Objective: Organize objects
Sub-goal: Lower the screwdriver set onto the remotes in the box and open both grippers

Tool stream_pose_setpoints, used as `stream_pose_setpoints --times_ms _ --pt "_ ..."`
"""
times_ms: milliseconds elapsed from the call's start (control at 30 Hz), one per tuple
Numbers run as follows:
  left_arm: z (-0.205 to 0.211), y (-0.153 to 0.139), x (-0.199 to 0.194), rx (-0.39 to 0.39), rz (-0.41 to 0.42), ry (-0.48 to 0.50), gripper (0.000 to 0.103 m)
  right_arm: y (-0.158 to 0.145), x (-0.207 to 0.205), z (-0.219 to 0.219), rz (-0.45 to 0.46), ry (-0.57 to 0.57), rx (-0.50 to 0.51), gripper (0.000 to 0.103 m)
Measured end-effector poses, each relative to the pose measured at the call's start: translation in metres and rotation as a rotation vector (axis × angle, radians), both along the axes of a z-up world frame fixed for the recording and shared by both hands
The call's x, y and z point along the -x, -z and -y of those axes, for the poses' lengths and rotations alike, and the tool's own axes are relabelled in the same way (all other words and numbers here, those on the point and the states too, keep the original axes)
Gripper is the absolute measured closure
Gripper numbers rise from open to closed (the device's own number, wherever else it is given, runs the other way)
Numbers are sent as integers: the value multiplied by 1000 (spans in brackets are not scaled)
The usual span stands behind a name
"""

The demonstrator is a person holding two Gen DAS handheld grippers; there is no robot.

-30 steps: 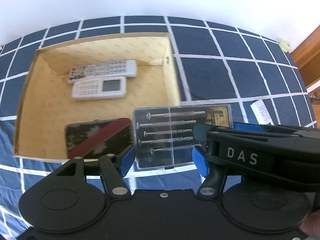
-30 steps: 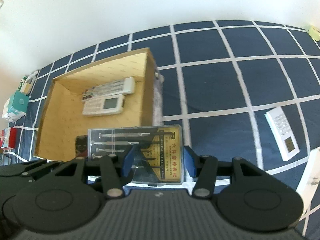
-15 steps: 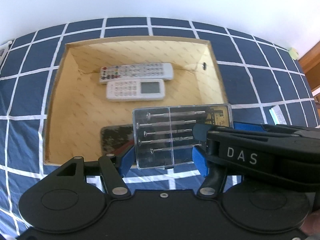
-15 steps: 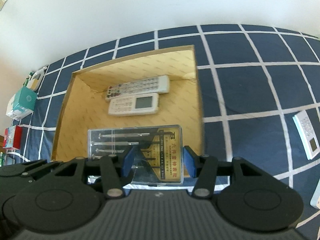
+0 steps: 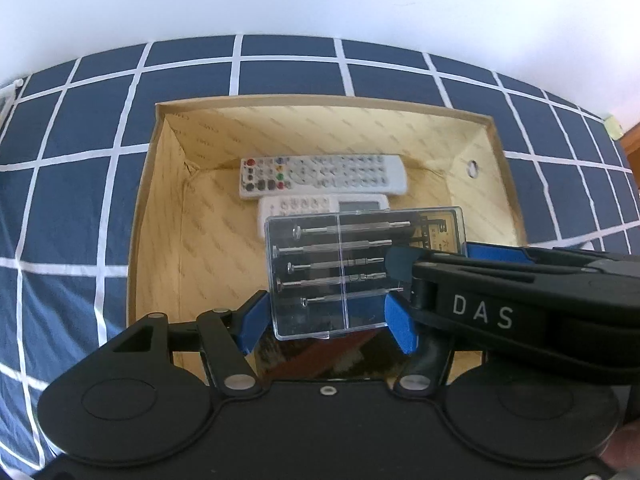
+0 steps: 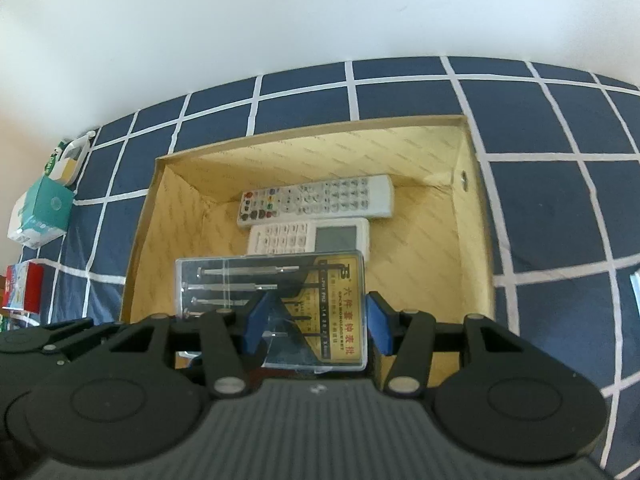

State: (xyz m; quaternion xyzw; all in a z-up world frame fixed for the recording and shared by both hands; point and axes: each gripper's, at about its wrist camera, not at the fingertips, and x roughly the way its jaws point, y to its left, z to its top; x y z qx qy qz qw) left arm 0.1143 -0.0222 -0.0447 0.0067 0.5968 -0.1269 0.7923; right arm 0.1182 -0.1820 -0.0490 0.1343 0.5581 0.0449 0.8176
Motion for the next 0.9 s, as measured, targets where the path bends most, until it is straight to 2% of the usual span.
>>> stream_pose_setpoints --times_ms 533,900 --pt "18 68 -87 13 -93 18 41 65 -90 5 -86 6 18 50" --pt "19 86 -110 23 -112 37 41 86 -117 5 -115 20 29 50"
